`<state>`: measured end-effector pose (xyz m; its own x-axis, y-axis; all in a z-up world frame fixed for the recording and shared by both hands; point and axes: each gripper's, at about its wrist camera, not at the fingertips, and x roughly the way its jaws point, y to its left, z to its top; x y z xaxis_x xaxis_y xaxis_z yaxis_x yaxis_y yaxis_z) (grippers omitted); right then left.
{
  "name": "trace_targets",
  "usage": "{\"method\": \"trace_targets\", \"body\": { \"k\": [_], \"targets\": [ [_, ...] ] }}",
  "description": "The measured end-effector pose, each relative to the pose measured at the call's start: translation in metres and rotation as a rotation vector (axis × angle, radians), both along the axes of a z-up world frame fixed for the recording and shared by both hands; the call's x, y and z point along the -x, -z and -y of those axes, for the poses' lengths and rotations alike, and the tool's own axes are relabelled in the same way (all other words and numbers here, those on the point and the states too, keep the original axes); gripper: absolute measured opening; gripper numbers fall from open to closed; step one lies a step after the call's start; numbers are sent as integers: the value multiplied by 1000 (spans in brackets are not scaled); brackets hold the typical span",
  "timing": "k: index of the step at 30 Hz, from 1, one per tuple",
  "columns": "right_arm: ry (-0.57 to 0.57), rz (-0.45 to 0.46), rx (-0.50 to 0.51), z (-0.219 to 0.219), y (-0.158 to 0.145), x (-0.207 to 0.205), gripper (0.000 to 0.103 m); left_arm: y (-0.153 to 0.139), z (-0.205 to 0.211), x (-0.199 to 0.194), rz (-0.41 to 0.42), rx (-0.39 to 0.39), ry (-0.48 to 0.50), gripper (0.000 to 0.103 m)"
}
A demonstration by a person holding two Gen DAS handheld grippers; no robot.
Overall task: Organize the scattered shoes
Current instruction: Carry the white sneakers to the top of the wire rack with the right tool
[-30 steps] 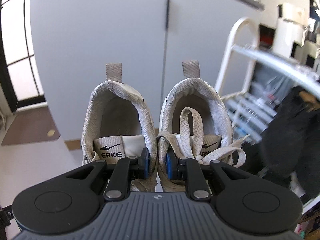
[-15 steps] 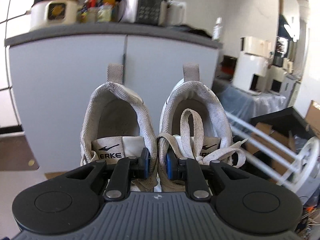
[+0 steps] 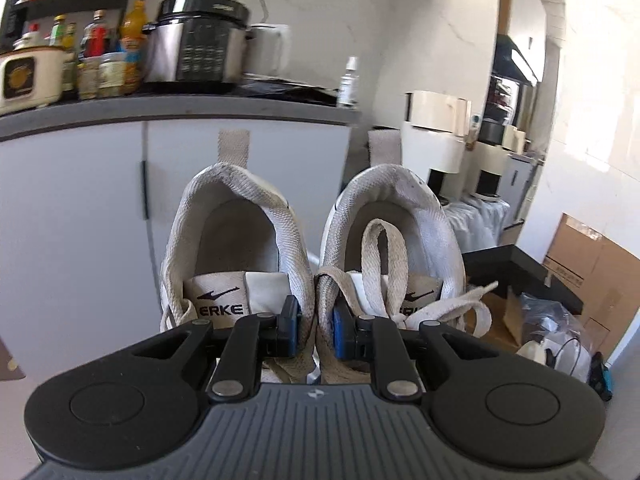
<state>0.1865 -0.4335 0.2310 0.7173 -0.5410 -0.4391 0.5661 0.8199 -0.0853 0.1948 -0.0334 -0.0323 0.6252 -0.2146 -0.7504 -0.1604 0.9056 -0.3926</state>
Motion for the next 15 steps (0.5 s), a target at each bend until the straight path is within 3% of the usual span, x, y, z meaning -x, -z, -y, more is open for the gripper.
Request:
{"method": "trace_targets", "body": {
  "k": [15],
  "targets": [
    [208,92,-229,84,5,-21,19,9,48,-7,-17,4,70,86]
  ]
}}
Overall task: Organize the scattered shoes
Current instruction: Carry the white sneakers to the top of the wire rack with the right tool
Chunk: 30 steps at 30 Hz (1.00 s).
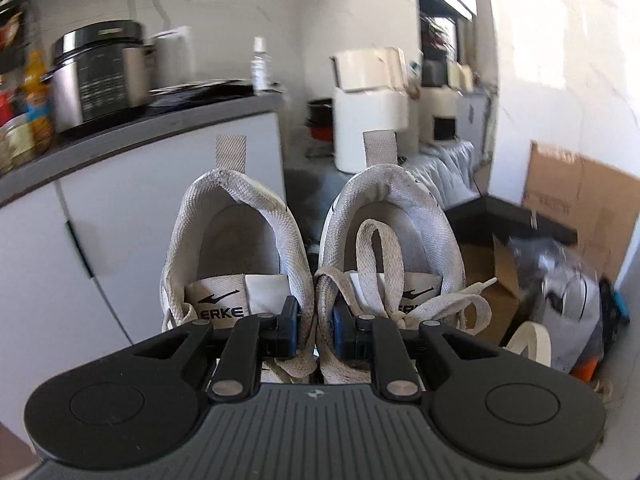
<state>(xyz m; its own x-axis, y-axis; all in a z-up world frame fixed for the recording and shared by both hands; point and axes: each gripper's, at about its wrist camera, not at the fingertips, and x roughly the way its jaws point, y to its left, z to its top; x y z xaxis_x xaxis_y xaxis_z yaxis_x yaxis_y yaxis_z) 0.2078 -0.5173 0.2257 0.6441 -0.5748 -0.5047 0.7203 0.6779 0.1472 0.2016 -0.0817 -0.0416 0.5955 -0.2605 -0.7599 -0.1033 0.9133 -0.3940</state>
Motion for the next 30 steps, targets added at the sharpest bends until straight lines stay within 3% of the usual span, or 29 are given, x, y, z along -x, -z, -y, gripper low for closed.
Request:
{"method": "trace_targets", "body": {
  "k": [6,14,30],
  "targets": [
    [88,15,-41,26,1,-12,19,2,-3,-6,5,-12,-5,86],
    [179,63,-182,61,15,-27,19,13,-5,-17,-22,-20,-17,86],
    [244,22,-243,104,51,-59,25,30,11,-31,-53,-90,19,86]
  ]
}}
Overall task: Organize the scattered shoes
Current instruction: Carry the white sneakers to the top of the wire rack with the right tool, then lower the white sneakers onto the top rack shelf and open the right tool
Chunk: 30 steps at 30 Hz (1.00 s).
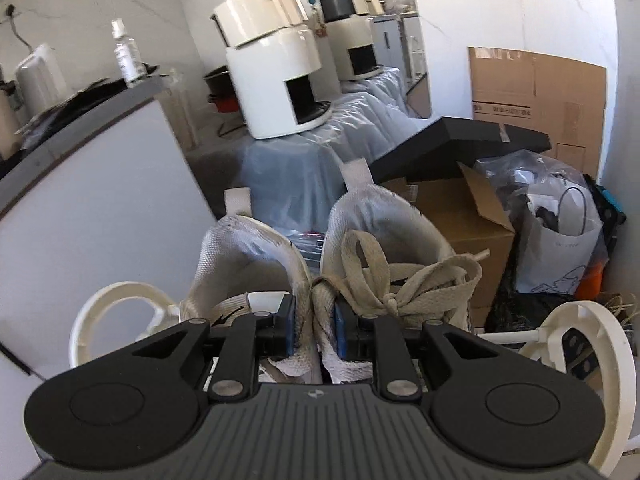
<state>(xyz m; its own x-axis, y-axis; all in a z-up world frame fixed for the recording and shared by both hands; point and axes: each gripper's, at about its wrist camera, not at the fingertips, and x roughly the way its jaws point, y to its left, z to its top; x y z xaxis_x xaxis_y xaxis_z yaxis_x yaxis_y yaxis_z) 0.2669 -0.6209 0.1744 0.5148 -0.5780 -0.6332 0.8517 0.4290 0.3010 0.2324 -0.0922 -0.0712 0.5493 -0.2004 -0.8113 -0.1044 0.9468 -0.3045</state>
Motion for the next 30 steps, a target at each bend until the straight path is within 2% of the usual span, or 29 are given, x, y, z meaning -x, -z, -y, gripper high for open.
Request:
{"method": "trace_targets", "body": {
  "k": [5,7,13,15,16,17,20,30],
  "targets": [
    [-72,-30,7,0,-3,-3,45,-1,8,1,0,-1,28,86],
    [-92,-22,-4,1,-4,0,49,-2,10,3,3,1,34,86],
    [-150,-7,-15,1,-11,12,51,-12,7,10,26,-3,60,87],
    [-152,-14,-4,-3,-19,17,64,-14,6,11,30,-9,62,88],
    [-149,-21,9,-6,-23,20,77,-15,3,12,32,-10,60,88],
    [-143,-28,30,-10,-28,24,84,-17,-1,13,33,-2,52,88],
    [-148,-43,66,-17,-37,34,87,-21,-7,15,42,9,42,88],
    [-165,-53,7,-31,-42,71,89,-33,-5,27,64,34,86,91]
  ]
}}
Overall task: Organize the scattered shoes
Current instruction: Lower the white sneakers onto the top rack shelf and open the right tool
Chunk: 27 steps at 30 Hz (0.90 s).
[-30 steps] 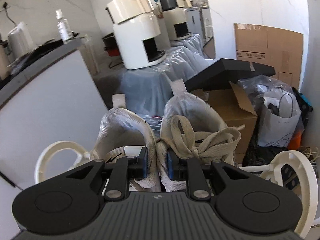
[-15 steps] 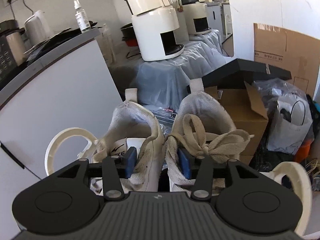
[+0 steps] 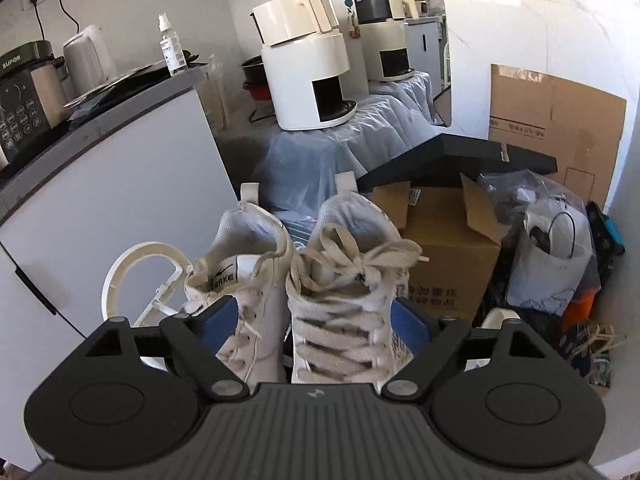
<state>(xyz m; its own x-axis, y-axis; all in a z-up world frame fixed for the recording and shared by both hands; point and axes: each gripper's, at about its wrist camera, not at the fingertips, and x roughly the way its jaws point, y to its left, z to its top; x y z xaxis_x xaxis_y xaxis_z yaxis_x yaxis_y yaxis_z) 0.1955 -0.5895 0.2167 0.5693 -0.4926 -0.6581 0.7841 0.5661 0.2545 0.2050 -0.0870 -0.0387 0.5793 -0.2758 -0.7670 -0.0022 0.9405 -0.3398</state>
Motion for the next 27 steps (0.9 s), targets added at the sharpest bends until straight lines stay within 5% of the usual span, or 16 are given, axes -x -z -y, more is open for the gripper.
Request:
{"method": "trace_targets", "body": {
  "k": [12,18,21,27],
  "targets": [
    [-138,70,16,-61,-22,34,95,-12,-4,20,24,-8,28,94],
    [-229,107,-44,-96,-11,71,96,-26,-3,50,46,59,-3,95],
    [-245,136,-93,-109,-2,95,98,-35,15,66,82,19,65,96],
    [-329,134,-25,-143,18,133,100,-35,22,86,80,-14,166,98]
  ]
}}
